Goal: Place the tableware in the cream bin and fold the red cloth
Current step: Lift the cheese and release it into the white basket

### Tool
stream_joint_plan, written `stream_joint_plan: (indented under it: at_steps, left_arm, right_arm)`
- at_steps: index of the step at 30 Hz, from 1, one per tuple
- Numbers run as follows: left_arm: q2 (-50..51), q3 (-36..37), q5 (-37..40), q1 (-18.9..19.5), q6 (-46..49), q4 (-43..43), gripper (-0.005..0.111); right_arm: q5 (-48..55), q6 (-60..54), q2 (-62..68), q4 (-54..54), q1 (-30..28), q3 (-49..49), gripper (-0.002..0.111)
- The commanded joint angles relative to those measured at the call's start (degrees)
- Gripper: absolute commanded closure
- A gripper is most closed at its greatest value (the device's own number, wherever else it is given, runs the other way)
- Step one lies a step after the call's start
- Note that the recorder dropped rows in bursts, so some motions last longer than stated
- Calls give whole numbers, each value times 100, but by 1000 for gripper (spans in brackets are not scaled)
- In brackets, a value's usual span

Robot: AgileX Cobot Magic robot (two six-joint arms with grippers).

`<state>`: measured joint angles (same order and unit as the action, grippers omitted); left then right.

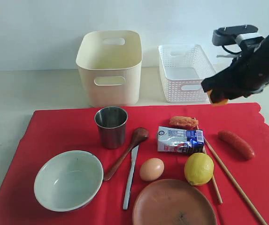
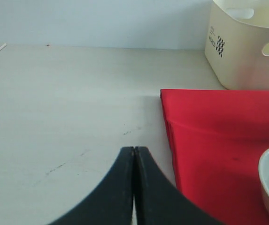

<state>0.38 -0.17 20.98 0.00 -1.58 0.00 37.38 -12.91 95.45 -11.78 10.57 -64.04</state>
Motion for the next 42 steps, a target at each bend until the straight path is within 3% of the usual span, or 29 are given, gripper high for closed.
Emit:
stream_joint_plan:
  at_steps: [1,12,19,24,32,35,42]
  left_arm:
    - [-38,17,-74,8,21,0,107]
    - [-38,17,-74,8,21,0,107]
    - [-38,17,-74,8,21,0,107]
    - [-38,17,-74,8,21,0,107]
    - [-38,17,-74,8,21,0,107]
    - [-38,17,-74,8,21,0,107]
    - [-38,17,-74,8,21,0,107]
  right_arm:
    - [-579,-767,156,-582,13,-389,108]
    - [-543,-832,2073,-617,-20,-2979,108]
    - [178,-832,3565,-521,-211,-4783,108]
    - [487,-777,4294,-437,-371,-5380,108]
    - [322,-777,4597,-284,-356,-5497,108]
    - [295,-802,4596,-284,-356,-5497,100]
    - [281,-751,4472,-225,-356,-5505,64]
